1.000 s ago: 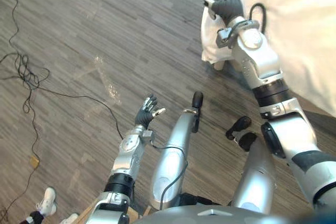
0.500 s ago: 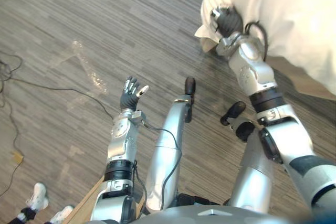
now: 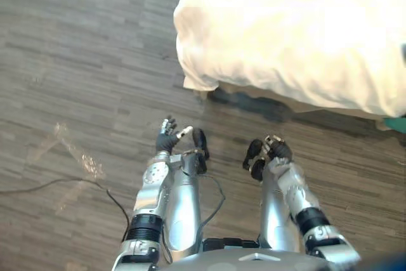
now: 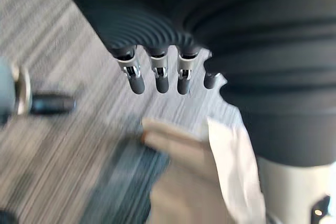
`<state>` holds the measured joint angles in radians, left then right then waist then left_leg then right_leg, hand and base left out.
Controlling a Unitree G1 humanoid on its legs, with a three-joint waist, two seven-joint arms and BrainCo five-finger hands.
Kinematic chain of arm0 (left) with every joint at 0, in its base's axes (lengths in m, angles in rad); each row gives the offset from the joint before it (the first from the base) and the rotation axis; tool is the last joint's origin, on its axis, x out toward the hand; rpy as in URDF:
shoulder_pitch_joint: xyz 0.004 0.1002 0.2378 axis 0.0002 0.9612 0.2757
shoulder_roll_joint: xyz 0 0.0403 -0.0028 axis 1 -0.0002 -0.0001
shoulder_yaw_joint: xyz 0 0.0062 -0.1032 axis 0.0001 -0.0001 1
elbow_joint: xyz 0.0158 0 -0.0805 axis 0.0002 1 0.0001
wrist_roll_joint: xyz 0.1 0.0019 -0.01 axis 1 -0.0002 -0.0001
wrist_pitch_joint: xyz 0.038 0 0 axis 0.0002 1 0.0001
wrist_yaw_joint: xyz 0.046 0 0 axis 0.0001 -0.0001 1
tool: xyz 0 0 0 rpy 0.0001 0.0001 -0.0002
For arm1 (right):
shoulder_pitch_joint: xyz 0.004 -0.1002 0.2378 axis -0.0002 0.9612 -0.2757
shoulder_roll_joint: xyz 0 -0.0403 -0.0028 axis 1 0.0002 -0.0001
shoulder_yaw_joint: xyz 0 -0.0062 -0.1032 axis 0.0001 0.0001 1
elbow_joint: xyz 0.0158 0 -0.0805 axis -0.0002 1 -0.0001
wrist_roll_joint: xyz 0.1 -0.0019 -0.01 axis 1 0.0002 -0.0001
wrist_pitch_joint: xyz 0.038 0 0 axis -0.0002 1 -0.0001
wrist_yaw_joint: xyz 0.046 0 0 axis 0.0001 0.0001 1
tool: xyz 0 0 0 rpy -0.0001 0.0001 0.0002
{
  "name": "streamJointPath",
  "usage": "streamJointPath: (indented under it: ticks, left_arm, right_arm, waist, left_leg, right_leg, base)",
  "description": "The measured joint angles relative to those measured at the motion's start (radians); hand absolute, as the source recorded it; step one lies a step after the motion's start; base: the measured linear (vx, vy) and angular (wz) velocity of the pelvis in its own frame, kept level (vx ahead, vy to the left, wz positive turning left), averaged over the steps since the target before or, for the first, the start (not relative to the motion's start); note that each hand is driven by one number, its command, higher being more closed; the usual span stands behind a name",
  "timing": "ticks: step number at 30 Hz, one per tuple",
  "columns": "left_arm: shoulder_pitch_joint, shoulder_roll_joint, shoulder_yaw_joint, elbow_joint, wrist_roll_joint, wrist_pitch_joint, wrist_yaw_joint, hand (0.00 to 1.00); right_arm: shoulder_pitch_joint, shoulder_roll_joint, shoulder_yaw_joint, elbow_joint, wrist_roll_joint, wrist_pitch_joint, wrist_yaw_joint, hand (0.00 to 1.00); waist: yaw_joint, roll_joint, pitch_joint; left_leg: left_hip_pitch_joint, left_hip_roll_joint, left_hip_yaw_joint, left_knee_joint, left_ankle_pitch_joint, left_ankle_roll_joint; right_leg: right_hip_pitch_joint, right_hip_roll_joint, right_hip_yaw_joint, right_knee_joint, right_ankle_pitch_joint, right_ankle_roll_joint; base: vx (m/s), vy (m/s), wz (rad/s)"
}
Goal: Tidy the bed and pick cloth on bed and put in laundry
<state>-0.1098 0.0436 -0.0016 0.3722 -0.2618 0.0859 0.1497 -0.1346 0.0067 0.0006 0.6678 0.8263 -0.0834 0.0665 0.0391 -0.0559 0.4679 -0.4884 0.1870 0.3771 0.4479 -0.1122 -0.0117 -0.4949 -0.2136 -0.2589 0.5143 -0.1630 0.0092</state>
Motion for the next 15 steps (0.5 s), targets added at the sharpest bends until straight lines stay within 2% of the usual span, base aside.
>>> streamJointPath:
  ticks: [1, 2, 4, 6, 8, 9, 10, 12, 15]
  left_arm:
    - [-0.008, -0.001, -0.01, 0.042, 0.0, 0.002, 0.011, 0.0]
    - [-0.017, -0.003, -0.033, 0.134, 0.0, 0.011, 0.031, 0.0]
    - [-0.019, -0.003, -0.039, 0.202, -0.001, 0.012, 0.032, 0.0]
    - [-0.008, 0.009, -0.053, 0.288, -0.004, 0.023, 0.03, 0.0]
    - [-0.01, 0.022, -0.071, 0.305, -0.017, 0.051, 0.026, 0.0]
    - [-0.01, 0.03, -0.077, 0.318, -0.043, 0.084, 0.021, 0.0]
    - [-0.007, 0.035, -0.077, 0.322, -0.047, 0.097, 0.021, 0.0]
    - [0.013, 0.05, -0.077, 0.323, -0.082, 0.158, 0.021, 0.0]
    - [0.077, 0.056, -0.078, 0.323, -0.11, 0.229, 0.021, 0.0]
  right_arm:
    - [0.015, 0.006, -0.017, -0.001, 0.024, -0.001, 0.016, 1.0]
    - [0.049, 0.019, -0.083, -0.004, 0.066, -0.009, 0.043, 1.0]
    - [0.079, 0.016, -0.15, -0.003, 0.078, -0.026, 0.058, 1.0]
    - [0.113, -0.039, -0.181, 0.019, 0.083, -0.065, 0.068, 1.0]
    - [0.13, -0.086, -0.18, 0.031, 0.063, -0.085, 0.077, 1.0]
    - [0.142, -0.116, -0.177, 0.024, 0.039, -0.105, 0.089, 1.0]
    - [0.144, -0.125, -0.174, 0.018, 0.028, -0.109, 0.09, 1.0]
    - [0.165, -0.134, -0.143, -0.042, -0.021, -0.114, 0.099, 1.0]
    - [0.216, -0.125, -0.101, -0.213, -0.094, -0.11, 0.168, 1.0]
  waist:
    - [-0.004, -0.006, -0.009]
    - [-0.028, -0.017, -0.041]
    - [-0.051, -0.021, -0.084]
    - [-0.103, -0.001, -0.16]
    - [-0.122, 0.019, -0.189]
    - [-0.14, 0.042, -0.215]
    - [-0.143, 0.048, -0.223]
    - [-0.146, 0.059, -0.248]
    - [-0.146, 0.062, -0.296]
  left_leg:
    - [0.027, 0.004, 0.013, -0.007, -0.001, 0.0]
    - [0.092, 0.006, 0.042, -0.036, -0.006, -0.008]
    - [0.158, 0.005, 0.069, -0.079, -0.011, -0.02]
    - [0.258, -0.017, 0.084, -0.177, 0.019, -0.025]
    - [0.312, -0.033, 0.087, -0.237, 0.041, -0.03]
    - [0.353, -0.045, 0.09, -0.291, 0.061, -0.033]
    - [0.372, -0.049, 0.094, -0.311, 0.067, -0.034]
    - [0.437, -0.059, 0.1, -0.368, 0.083, -0.042]
    - [0.5, -0.075, 0.074, -0.424, 0.097, -0.047]
  right_leg:
    - [0.018, 0.005, 0.01, -0.009, 0.0, 0.001]
    - [0.062, 0.017, 0.033, -0.033, 0.002, 0.004]
    - [0.111, 0.032, 0.053, -0.076, 0.007, 0.012]
    - [0.196, 0.046, 0.059, -0.167, 0.031, 0.025]
    - [0.244, 0.053, 0.06, -0.221, 0.051, 0.031]
    - [0.286, 0.061, 0.058, -0.27, 0.071, 0.037]
    - [0.302, 0.064, 0.058, -0.287, 0.077, 0.04]
    - [0.363, 0.071, 0.054, -0.333, 0.084, 0.046]
    - [0.442, 0.074, 0.029, -0.386, 0.088, 0.052]
  base:
    - [0.14, 0.0, -0.65]
    - [0.11, 0.015, -0.58]
    - [0.13, 0.022, -0.53]
    - [0.18, 0.019, -0.32]
    - [0.18, 0.011, -0.1]
    - [0.14, 0.015, -0.1]
    - [0.2, 0.022, -0.12]
    - [0.13, 0.02, -0.05]
    - [0.1, 0.025, 0.21]
